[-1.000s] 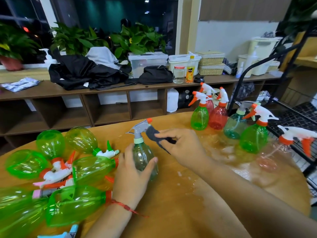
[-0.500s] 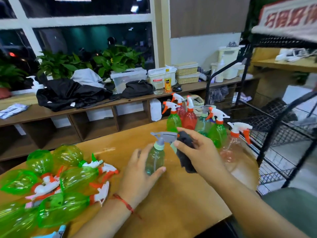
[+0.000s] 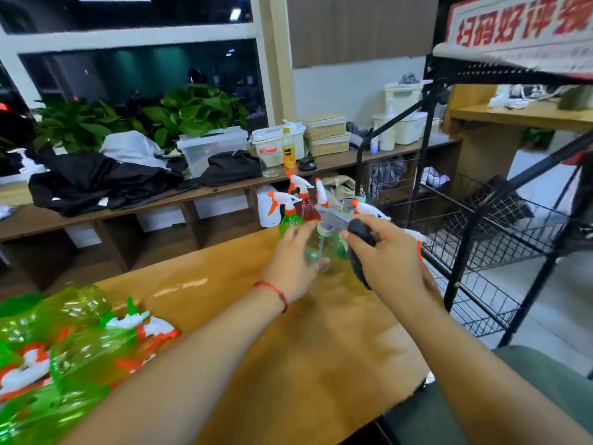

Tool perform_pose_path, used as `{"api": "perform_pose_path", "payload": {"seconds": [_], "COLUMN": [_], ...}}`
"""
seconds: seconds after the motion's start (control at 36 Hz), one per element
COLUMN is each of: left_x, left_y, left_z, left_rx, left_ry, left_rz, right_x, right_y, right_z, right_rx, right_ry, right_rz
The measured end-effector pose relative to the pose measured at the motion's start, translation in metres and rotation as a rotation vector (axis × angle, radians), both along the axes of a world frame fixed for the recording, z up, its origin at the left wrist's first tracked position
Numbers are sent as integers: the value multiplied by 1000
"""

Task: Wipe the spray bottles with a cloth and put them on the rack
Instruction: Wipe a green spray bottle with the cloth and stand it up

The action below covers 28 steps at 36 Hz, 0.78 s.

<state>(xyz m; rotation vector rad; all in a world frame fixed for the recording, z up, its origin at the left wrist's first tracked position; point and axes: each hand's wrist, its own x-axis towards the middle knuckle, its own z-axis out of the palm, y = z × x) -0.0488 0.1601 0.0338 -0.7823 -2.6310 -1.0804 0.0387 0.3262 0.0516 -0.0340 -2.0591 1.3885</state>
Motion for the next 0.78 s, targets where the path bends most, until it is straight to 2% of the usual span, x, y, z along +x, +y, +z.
{"api": "perform_pose_path", "payload": {"seconds": [0.19,0.36,0.64,0.78], "left_x": [-85,-128,-129,-117], "left_y": [23,29,35,28], "left_z": [-10,-42,-60,-57], "left_rx": [5,30,-97,-63], "left_ry": [-61,-111,-130,-187], "left_rz": [17,30,73,65], "right_x": [-82,-127,-119,-96], "right_y": [7,9,6,-10], "right_z": [6,-9,-15,-7], "right_rx": [135,218,38,-20], "right_ry": [7,-112,-131,-204], "right_rz": [-116,-149,-168,-78]}}
